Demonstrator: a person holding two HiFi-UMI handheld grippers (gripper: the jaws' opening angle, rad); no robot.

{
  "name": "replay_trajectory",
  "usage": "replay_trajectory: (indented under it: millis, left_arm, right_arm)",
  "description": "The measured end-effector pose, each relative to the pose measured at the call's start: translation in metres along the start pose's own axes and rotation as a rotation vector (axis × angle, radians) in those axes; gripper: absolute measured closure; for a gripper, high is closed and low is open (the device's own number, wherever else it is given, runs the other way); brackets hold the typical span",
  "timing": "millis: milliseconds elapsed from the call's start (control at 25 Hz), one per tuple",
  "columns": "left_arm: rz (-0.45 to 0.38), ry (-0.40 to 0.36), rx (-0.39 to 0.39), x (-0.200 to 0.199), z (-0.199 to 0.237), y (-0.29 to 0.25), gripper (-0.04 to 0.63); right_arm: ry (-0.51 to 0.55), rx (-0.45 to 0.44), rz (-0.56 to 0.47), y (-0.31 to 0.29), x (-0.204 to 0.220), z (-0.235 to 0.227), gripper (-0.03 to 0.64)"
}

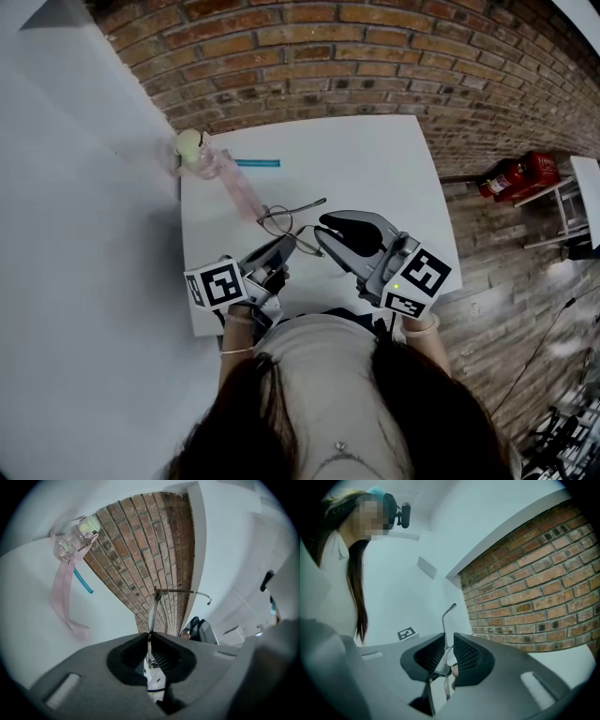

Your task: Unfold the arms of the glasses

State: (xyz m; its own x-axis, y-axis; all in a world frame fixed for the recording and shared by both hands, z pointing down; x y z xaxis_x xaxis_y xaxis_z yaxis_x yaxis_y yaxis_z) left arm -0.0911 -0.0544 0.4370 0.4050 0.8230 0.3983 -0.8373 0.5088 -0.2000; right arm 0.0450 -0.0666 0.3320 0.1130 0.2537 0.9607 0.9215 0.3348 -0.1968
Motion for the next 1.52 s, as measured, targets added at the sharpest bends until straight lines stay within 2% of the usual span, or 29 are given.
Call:
replay_trajectory:
  millis: [840,1520]
  left_arm:
    - [0.025,-0.093,-0.053,-0.001,-0.008,-0.004,0.574]
    - [0.038,-0.167,-0.074,0.001,-0.017,-0.010,0.574]
  right_arm:
    - [-0.027,-0.027,0.110,-0.037,0.021,0.007,0.563]
    - [-0.055,-0.018,0.138,-0.049,0.027,0.004,0.563]
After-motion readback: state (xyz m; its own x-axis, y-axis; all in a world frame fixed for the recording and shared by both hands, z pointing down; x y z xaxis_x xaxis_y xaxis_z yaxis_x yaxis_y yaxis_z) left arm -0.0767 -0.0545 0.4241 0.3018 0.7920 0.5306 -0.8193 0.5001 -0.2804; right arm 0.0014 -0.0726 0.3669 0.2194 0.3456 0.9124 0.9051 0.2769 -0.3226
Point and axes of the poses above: the fingertips, and each gripper's own axes: y backward along the fingers, z to its left, x out of its underside, the point moved 6 cm from there along y, backward along the fingers, and after that the axes turned 8 degrees about z, right-handed, at the moved point
